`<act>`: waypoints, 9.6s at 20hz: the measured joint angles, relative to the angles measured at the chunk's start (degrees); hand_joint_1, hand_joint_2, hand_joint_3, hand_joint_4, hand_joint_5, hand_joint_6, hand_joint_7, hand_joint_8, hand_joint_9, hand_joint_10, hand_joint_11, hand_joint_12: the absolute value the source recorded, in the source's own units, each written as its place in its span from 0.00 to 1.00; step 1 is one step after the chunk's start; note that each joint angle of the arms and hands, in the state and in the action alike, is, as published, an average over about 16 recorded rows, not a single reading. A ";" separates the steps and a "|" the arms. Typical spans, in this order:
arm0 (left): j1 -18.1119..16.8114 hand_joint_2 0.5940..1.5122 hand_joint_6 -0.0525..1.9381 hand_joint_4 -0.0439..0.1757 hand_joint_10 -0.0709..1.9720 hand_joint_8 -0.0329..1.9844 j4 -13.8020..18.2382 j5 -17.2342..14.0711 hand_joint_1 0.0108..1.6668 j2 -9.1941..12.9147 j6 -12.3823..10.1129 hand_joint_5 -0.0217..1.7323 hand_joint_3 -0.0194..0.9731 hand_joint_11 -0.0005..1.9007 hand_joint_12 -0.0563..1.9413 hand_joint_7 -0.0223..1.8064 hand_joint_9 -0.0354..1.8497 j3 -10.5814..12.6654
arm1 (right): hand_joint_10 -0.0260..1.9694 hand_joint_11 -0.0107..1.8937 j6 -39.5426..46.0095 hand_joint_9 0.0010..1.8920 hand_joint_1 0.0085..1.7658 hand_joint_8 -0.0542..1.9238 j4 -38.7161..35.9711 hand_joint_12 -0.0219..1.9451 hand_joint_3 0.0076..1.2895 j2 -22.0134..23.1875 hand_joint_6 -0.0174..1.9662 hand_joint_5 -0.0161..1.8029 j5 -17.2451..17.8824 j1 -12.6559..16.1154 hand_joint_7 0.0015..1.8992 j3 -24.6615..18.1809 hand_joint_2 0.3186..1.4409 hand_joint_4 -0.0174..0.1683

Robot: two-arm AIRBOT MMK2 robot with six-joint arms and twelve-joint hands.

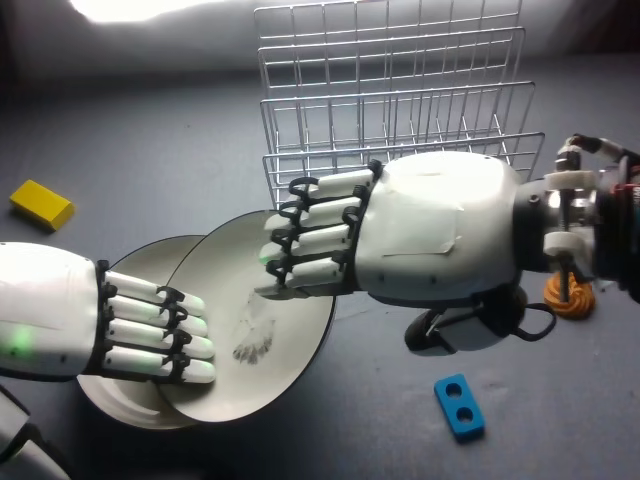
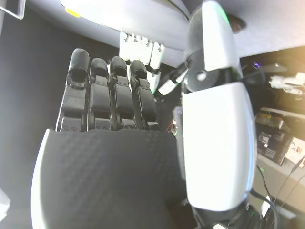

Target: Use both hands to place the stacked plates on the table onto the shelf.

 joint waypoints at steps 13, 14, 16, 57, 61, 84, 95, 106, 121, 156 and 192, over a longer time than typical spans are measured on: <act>-1.42 0.56 0.01 0.17 0.04 0.01 0.59 1.78 0.00 -0.28 -0.19 0.01 0.04 0.01 0.03 0.01 0.03 -2.08 | 0.05 0.03 -5.57 0.19 0.71 0.04 0.24 0.56 0.01 -10.94 0.02 0.23 -2.77 0.49 0.21 8.31 0.59 0.08; -1.43 0.56 0.01 0.17 0.04 0.01 0.61 1.77 0.00 -0.28 -0.20 0.01 0.04 0.01 0.03 0.01 0.03 -2.06 | 0.05 0.03 -5.83 0.21 0.71 0.04 0.25 0.58 0.01 -11.76 0.02 0.24 -3.00 0.49 0.23 8.92 0.59 0.08; -1.43 0.56 0.01 0.17 0.04 0.01 0.62 1.76 0.00 -0.29 -0.23 0.01 0.04 0.01 0.03 0.01 0.03 -2.02 | 0.06 0.06 -6.36 0.25 0.71 0.04 0.25 0.61 0.01 -13.26 0.02 0.27 -3.27 0.50 0.27 9.98 0.59 0.08; -15.71 0.54 0.04 0.19 0.04 0.02 7.12 -0.59 0.00 11.55 -12.92 0.04 0.04 0.01 0.03 0.03 0.03 -2.97 | 0.31 0.42 -8.37 0.61 0.69 0.45 2.74 0.59 0.00 -9.64 0.40 0.49 -2.07 3.56 0.52 5.22 0.57 0.10; -17.37 0.54 0.04 0.20 0.04 0.02 8.94 -0.45 0.00 13.21 -15.64 0.04 0.04 0.01 0.03 0.03 0.03 -2.59 | 0.29 0.42 -8.37 0.61 0.70 0.45 5.09 0.58 0.00 -7.09 0.44 0.51 -3.06 5.20 0.54 3.17 0.57 0.11; -18.17 0.53 0.04 0.20 0.04 0.02 13.31 2.14 0.00 15.14 -17.49 0.04 0.04 0.01 0.03 0.03 0.03 -2.19 | 0.53 0.40 -5.02 0.53 0.76 0.48 25.61 0.61 0.00 3.75 0.52 0.51 -11.64 20.24 0.55 -2.45 0.59 0.07; -18.39 0.53 0.04 0.20 0.04 0.02 12.84 2.20 0.00 15.14 -17.83 0.04 0.04 0.01 0.03 0.03 0.03 -2.20 | 0.52 0.40 -4.94 0.53 0.76 0.49 41.86 0.61 0.00 5.40 0.50 0.51 -15.25 25.10 0.54 -0.09 0.60 0.06; -18.61 0.53 0.04 0.20 0.04 0.02 12.97 2.29 0.00 14.92 -18.25 0.04 0.04 0.01 0.03 0.03 0.03 -2.33 | 0.51 0.40 -4.96 0.54 0.77 0.47 56.86 0.62 0.00 6.30 0.49 0.51 -16.70 26.84 0.55 5.65 0.61 0.06; -18.97 0.54 0.04 0.20 0.04 0.02 13.70 3.26 0.00 13.70 -19.13 0.04 0.04 0.01 0.03 0.03 0.03 -3.21 | 0.56 0.39 -4.27 0.52 0.77 0.48 60.30 0.63 0.00 8.94 0.48 0.50 -12.43 25.34 0.54 9.03 0.62 0.07; -11.19 0.55 0.04 0.19 0.04 0.02 13.31 13.10 0.00 8.88 -21.46 0.04 0.04 0.01 0.03 0.03 0.03 -4.75 | 0.44 0.40 4.51 0.56 0.75 0.48 57.79 0.64 0.00 3.39 0.48 0.50 -15.19 24.23 0.55 18.79 0.63 0.05; -8.39 0.57 0.04 0.19 0.04 0.02 13.16 14.47 0.00 7.22 -22.59 0.04 0.04 0.01 0.03 0.02 0.03 -2.76 | 0.59 0.38 6.65 0.51 0.76 0.48 66.48 0.66 0.00 -8.25 0.45 0.48 -14.08 13.77 0.53 34.59 0.65 0.04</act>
